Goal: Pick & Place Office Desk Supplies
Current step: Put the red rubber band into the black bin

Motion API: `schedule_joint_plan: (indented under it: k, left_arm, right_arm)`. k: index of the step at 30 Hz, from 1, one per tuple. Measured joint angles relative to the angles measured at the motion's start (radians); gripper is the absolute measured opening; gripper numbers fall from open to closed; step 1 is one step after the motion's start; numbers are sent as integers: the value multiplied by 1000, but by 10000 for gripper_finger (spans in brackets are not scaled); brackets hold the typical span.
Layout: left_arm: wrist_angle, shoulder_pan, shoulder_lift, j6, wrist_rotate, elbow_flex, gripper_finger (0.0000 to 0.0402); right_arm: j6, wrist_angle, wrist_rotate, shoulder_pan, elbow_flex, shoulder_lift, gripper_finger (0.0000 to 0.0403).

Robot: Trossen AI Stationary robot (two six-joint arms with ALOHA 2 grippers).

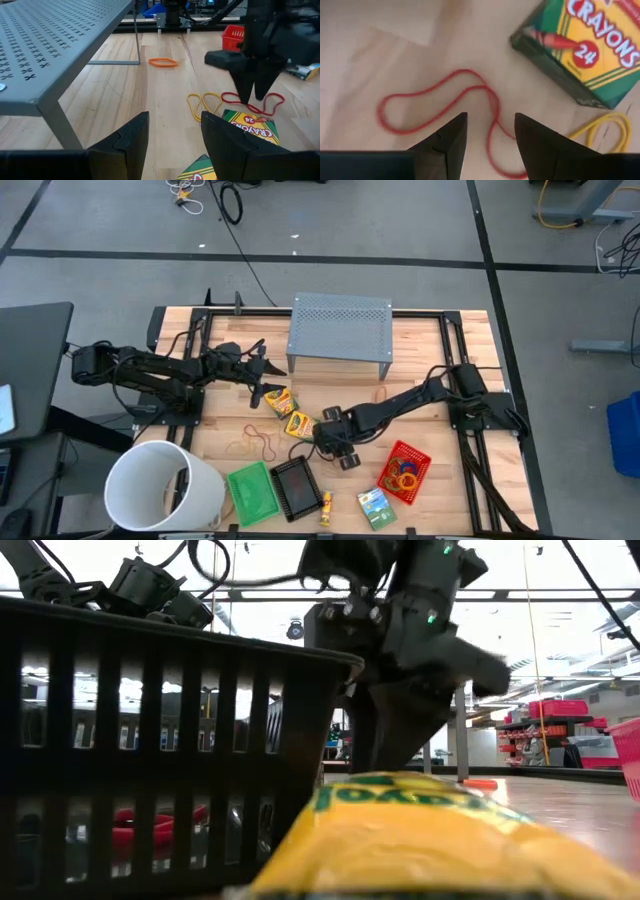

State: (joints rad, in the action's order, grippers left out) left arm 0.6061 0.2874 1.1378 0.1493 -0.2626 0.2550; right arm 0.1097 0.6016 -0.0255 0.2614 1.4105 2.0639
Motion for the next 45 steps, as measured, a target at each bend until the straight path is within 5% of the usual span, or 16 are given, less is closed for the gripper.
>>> schedule_joint_plan:
  k: [9, 16, 25, 36, 45]
  left_arm:
    - [0, 0, 0, -3, 0, 0, 185]
    - [-3, 0, 0, -3, 0, 0, 185]
    - [-7, 0, 0, -7, 0, 0, 185]
    - [-7, 0, 0, -7, -1, 0, 185]
    - [-2, 0, 0, -7, 0, 0, 185]
  right_arm:
    - [45, -18, 30, -25, 5, 38, 157]
    - [86, -30, 11, -5, 3, 36, 13]
    - [33, -37, -49, 43, -4, 6, 2]
    - [-20, -96, -83, 90, -2, -193, 1]
    - [30, -381, 117, 75, -2, -218, 0]
